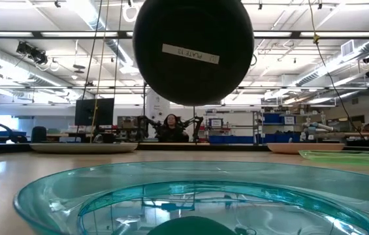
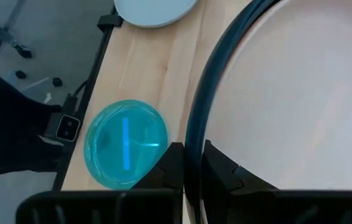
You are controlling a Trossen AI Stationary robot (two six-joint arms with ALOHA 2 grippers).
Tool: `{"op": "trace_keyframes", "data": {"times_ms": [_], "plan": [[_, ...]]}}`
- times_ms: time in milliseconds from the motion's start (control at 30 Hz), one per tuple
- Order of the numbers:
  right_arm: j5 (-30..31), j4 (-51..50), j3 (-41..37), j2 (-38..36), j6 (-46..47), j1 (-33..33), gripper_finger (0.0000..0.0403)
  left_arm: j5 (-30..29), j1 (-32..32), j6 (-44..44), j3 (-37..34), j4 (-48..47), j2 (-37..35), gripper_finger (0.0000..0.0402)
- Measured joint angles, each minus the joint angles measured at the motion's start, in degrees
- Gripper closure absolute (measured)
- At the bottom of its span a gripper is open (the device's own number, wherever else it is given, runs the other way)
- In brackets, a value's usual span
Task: Stack plastic plates
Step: Stack the stacked plates on the gray plate
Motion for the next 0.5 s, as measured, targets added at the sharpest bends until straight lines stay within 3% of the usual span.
{"op": "trace_keyframes", "data": {"times_ms": [500], "plan": [[0.34, 4.13, 0.01, 0.02, -1.58, 0.63, 0.037, 2.35, 2.36, 1.7, 0.0, -0.34, 7.22, 0.0088]]}}
